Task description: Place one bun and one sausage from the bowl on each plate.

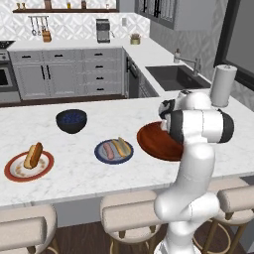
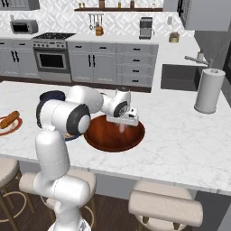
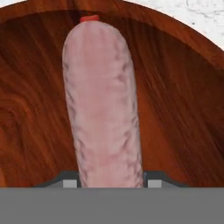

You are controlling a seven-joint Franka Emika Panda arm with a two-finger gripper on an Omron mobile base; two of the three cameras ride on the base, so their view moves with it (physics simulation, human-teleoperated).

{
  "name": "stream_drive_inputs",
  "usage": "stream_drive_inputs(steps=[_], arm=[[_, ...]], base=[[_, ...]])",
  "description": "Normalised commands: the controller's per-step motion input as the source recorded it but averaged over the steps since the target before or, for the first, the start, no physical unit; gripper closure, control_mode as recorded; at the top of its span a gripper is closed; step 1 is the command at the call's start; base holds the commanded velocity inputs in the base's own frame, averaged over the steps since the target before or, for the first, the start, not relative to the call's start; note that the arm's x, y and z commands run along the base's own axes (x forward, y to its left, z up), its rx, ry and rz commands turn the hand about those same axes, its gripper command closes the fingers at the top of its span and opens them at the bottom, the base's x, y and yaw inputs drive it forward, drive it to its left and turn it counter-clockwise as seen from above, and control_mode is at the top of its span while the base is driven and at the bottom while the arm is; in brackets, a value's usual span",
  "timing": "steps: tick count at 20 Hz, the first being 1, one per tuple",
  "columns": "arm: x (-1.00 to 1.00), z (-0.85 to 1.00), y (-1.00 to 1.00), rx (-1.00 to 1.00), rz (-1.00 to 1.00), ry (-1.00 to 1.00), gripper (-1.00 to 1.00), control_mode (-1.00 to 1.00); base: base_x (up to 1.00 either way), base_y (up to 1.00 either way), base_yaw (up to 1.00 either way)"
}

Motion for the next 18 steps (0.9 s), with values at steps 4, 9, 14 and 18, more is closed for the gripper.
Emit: stream_drive_inputs(steps=[4,9,14,18], arm=[[-1.0,0.64,0.65,-0.04,-0.09,0.07,1.0,-1.0],[-1.0,0.4,0.72,-0.01,-0.08,0.12,1.0,-1.0],[-0.76,0.6,0.37,0.0,-0.06,0.13,1.0,-1.0],[-0.52,0.37,0.01,0.0,-0.04,0.06,1.0,-1.0]], base=[[0.0,0.0,0.0],[0.0,0.0,0.0],[0.0,0.0,0.0],[0.0,0.0,0.0]])
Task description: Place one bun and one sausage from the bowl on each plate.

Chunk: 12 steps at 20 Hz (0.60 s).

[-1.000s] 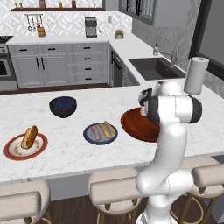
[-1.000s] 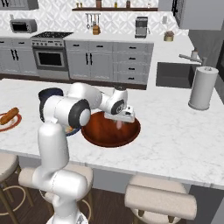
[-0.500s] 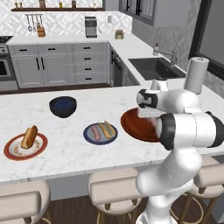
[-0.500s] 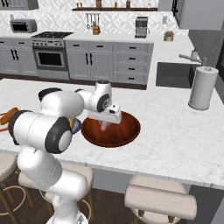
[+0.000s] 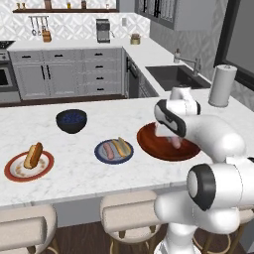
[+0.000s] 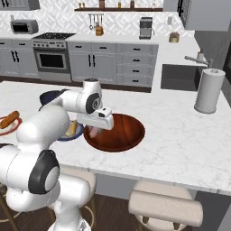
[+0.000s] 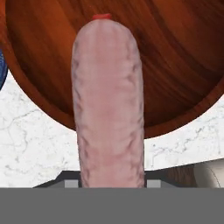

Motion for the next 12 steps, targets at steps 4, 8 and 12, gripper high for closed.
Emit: stream_drive_inputs(steps=[4,8,12], arm=[[-0.46,0.17,0.44,0.0,0.0,0.01,1.0,-1.0],[-0.38,0.16,0.31,0.0,0.0,0.0,1.0,-1.0],[-0.29,0.09,-0.01,0.0,0.0,0.0,1.0,-1.0]], base=[[0.0,0.0,0.0],[0.0,0.0,0.0],[0.0,0.0,0.0]])
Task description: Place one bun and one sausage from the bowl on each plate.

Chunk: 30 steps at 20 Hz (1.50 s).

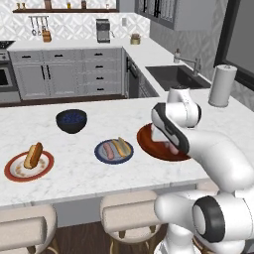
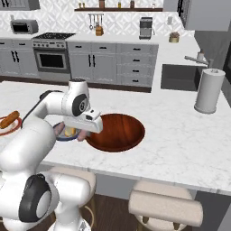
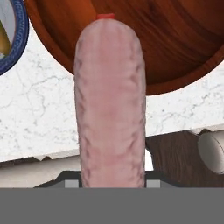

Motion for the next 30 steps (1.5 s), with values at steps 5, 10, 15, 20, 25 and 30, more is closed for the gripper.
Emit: stream_drive_inputs(steps=[5,10,15,20,25,30], arm=[[-0.01,0.01,0.0,0.0,0.0,0.0,1.0,1.0],[0.0,0.0,0.0,0.0,0.0,0.0,1.0,1.0],[0.0,0.0,0.0,0.0,0.0,0.0,1.0,1.0],[0.0,0.0,0.0,0.0,0.0,0.0,1.0,1.0],[0.0,0.0,0.0,0.0,0.0,0.0,1.0,1.0],[0.0,0.0,0.0,0.0,0.0,0.0,1.0,1.0]], base=[[-0.28,0.25,0.0],[-0.2,1.0,0.0],[0.0,1.0,0.0],[0.05,1.0,0.0],[0.31,0.69,0.0],[0.45,0.36,0.0]])
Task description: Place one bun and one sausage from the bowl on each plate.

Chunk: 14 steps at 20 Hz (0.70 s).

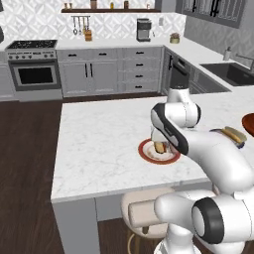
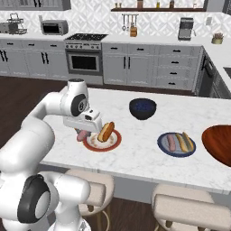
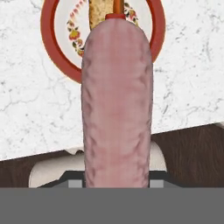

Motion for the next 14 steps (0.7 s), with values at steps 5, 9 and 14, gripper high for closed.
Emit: stream_drive_inputs(steps=[5,9,14], arm=[[0.06,-0.03,0.14,-0.01,0.0,0.0,1.0,-1.0],[0.86,-0.29,0.82,-0.06,0.0,0.01,1.0,-1.0],[1.0,-0.35,0.28,0.0,0.0,0.04,1.0,-1.0]], base=[[0.22,0.27,0.0],[0.0,0.0,0.0],[0.0,0.0,0.0]])
